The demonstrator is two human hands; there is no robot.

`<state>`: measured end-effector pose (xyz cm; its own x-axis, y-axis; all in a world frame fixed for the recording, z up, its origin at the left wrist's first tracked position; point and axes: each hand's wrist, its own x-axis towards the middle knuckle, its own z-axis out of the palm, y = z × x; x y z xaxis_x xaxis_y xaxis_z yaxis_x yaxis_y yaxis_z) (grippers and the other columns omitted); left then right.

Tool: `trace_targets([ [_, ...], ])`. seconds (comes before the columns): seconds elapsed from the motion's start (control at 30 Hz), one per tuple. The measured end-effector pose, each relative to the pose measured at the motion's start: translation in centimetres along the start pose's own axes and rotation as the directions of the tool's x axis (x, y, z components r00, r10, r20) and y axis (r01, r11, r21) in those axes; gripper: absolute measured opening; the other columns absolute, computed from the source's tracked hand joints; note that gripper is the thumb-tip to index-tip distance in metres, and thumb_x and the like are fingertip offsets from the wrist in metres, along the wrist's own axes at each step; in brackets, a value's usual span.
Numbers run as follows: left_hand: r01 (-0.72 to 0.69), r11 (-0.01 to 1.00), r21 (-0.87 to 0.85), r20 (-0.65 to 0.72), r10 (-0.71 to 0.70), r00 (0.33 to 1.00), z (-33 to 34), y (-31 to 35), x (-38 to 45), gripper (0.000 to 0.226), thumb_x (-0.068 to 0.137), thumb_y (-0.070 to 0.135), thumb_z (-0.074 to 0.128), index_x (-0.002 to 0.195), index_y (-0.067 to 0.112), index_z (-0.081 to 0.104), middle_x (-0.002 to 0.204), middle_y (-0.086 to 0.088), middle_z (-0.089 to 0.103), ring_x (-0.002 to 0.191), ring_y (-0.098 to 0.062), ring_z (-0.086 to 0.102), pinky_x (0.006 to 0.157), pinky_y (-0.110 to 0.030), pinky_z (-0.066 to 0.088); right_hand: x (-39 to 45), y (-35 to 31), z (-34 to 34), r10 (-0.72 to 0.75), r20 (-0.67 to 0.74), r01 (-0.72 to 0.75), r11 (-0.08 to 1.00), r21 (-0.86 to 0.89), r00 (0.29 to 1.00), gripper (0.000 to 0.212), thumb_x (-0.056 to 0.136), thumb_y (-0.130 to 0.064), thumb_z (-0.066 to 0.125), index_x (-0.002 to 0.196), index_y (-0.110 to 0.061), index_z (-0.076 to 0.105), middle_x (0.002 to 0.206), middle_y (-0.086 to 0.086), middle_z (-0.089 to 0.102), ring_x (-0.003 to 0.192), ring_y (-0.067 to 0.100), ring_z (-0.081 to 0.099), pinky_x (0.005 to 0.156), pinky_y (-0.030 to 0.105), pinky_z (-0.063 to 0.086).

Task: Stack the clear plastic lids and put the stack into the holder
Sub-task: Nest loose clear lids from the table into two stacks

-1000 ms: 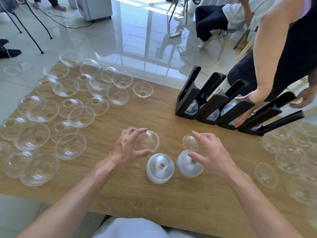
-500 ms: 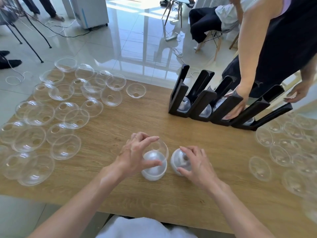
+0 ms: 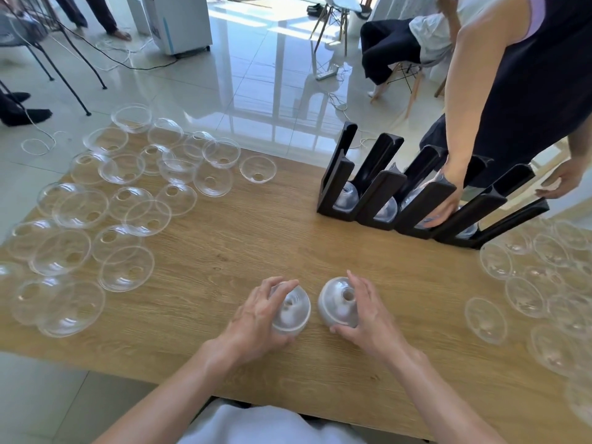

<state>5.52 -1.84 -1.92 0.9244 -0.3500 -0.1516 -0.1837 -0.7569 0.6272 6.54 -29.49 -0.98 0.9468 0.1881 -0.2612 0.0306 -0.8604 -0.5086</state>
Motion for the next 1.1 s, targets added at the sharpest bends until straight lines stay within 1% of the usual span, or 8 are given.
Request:
trace_targets([
  [0.13, -0.014, 1.0, -0.026, -0.054, 0.012, 0.998, 0.2, -0.9, -0.2, 0.106, 0.073, 0.044, 0.088, 0.151, 0.053, 0.017, 0.158, 0.013, 0.021, 0.135, -0.012, 0.039, 0.104, -0.042, 0.048, 0.7, -0.8, 0.2, -0.014, -0.03, 0.014, 1.0, 0.008, 0.999, 0.119, 0.073, -0.048, 0.088, 0.159, -0.041, 0.006, 0.152, -0.013, 0.026, 0.13, 0.0, 0.031, 0.11, 0.028, 0.032],
  [0.37, 0.102, 0.99, -0.097, -0.125, -0.114, 0.986, -2.3, -2.8, 1.7, 0.11, 0.068, 0.043, 0.091, 0.152, 0.053, 0.022, 0.16, 0.015, 0.024, 0.14, -0.016, 0.04, 0.107, -0.054, 0.045, 3.8, -3.8, 0.2, -0.018, -0.076, 0.019, 1.0, 0.019, 0.997, 0.118, 0.076, -0.047, 0.087, 0.161, -0.033, 0.007, 0.153, -0.006, 0.03, 0.135, 0.01, 0.039, 0.109, 0.031, 0.038],
  [0.53, 0.125, 0.989, -0.082, -0.126, -0.135, 0.983, -3.8, -3.1, 2.7, 0.117, 0.066, 0.044, 0.093, 0.157, 0.048, 0.018, 0.159, 0.013, 0.025, 0.14, -0.016, 0.041, 0.106, -0.05, 0.046, 5.1, -5.0, -0.3, -0.047, -0.023, 0.047, 0.999, -0.001, 0.999, 0.123, 0.075, -0.052, 0.086, 0.161, -0.034, 0.0, 0.16, -0.004, 0.024, 0.141, 0.017, 0.04, 0.112, 0.041, 0.042],
  [0.67, 0.118, 0.989, -0.086, -0.071, -0.124, 0.99, -4.5, -3.6, 2.6, 0.132, 0.061, 0.051, 0.093, 0.157, 0.053, 0.002, 0.164, 0.016, 0.013, 0.147, -0.015, 0.033, 0.111, -0.052, 0.042, 5.1, -4.6, -1.3, -0.033, 0.074, 0.033, 0.999, -0.003, 0.997, 0.127, 0.071, -0.07, 0.079, 0.16, -0.041, -0.007, 0.168, -0.005, 0.011, 0.151, 0.022, 0.029, 0.119, 0.054, 0.036],
  [0.8, 0.107, 0.982, -0.155, 0.026, -0.104, 0.994, -5.5, -4.6, 2.4, 0.141, 0.049, 0.076, 0.086, 0.152, 0.06, -0.008, 0.164, 0.025, 0.002, 0.152, -0.012, 0.019, 0.118, -0.056, 0.031, 5.3, -4.3, -3.0, -0.083, 0.067, 0.084, 0.996, -0.011, 0.994, 0.112, 0.076, -0.085, 0.06, 0.16, -0.042, -0.001, 0.168, -0.011, 0.013, 0.151, 0.013, 0.027, 0.12, 0.045, 0.034],
  [0.87, 0.1, 0.979, -0.179, 0.012, -0.099, 0.995, -5.8, -5.1, 2.5, 0.132, 0.052, 0.086, 0.078, 0.152, 0.062, -0.004, 0.162, 0.03, 0.004, 0.151, -0.007, 0.018, 0.119, -0.049, 0.027, 6.1, -4.8, -3.7, -0.132, 0.052, 0.135, 0.99, -0.049, 0.99, 0.099, 0.083, -0.085, 0.051, 0.16, -0.04, 0.008, 0.167, -0.012, 0.016, 0.152, 0.009, 0.025, 0.119, 0.046, 0.036],
  [0.97, 0.11, 0.962, -0.251, -0.038, -0.124, 0.992, -6.5, -6.1, 3.5, 0.09, 0.075, 0.089, 0.059, 0.151, 0.061, 0.018, 0.158, 0.035, 0.017, 0.146, 0.002, 0.026, 0.118, -0.04, 0.029, 8.0, -6.6, -4.4, -0.211, 0.023, 0.212, 0.967, -0.142, 0.977, 0.075, 0.094, -0.075, 0.045, 0.155, -0.033, 0.03, 0.162, -0.008, 0.026, 0.148, 0.011, 0.03, 0.113, 0.044, 0.043],
  [1.1, 0.109, 0.91, -0.4, -0.193, -0.2, 0.961, -8.1, -7.6, 5.3, 0.04, 0.094, 0.077, 0.042, 0.12, 0.052, 0.06, 0.13, 0.03, 0.055, 0.123, 0.007, 0.052, 0.108, -0.041, 0.047, 11.4, -9.0, -4.5, -0.315, 0.035, 0.315, 0.923, -0.222, 0.948, 0.054, 0.099, -0.055, 0.055, 0.144, -0.025, 0.051, 0.145, -0.007, 0.044, 0.133, 0.011, 0.042, 0.105, 0.033, 0.045],
])
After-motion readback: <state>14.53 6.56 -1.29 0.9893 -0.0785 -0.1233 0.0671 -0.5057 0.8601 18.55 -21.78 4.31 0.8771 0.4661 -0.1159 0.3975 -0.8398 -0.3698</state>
